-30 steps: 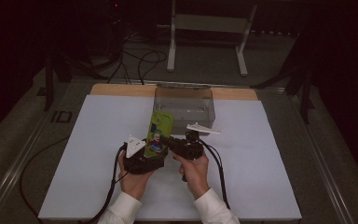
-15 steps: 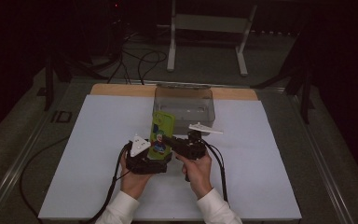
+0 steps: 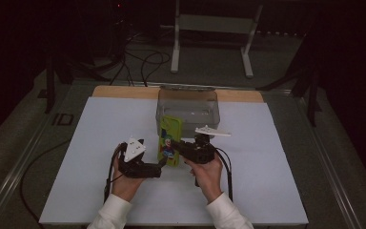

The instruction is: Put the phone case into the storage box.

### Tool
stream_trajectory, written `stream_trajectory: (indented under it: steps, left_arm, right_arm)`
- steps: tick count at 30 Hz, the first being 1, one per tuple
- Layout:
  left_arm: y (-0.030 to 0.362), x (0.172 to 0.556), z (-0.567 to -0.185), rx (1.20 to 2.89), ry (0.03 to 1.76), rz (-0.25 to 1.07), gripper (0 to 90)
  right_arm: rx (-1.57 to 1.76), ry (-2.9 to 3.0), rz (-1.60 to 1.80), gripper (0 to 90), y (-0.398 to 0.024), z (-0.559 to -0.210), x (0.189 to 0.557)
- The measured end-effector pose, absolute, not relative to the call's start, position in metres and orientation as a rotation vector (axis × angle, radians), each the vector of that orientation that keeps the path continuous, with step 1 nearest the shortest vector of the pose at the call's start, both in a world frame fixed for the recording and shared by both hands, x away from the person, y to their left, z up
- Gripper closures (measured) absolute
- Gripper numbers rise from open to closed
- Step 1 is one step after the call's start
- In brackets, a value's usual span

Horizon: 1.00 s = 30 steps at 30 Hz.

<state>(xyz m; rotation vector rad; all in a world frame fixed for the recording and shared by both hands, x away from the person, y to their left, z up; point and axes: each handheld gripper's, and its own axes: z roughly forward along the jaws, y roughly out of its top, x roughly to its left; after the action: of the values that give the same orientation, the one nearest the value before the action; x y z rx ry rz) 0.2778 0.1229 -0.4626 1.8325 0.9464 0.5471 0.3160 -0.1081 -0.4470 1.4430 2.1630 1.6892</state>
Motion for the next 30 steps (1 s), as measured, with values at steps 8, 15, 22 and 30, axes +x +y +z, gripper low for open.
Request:
stream_trajectory:
  steps: [8, 15, 22, 30]
  left_arm:
    - [0.149, 0.275, -0.464, 1.841, 0.951, 0.569, 0.0]
    - [0.169, 0.268, -0.471, 1.837, 0.961, 0.588, 0.0]
    - [0.193, 0.259, -0.480, 1.821, 0.967, 0.596, 0.0]
    - [0.206, 0.257, -0.492, 1.791, 0.982, 0.647, 0.0]
  right_arm:
    - [1.437, 2.187, 1.597, 77.7, -0.113, -0.438, 0.318]
    - [1.428, 2.234, 1.529, 77.6, -0.116, -0.427, 0.322]
    - [1.423, 2.252, 1.489, 77.6, -0.118, -0.421, 0.326]
    - [1.430, 2.273, 1.442, 77.6, -0.120, -0.412, 0.330]
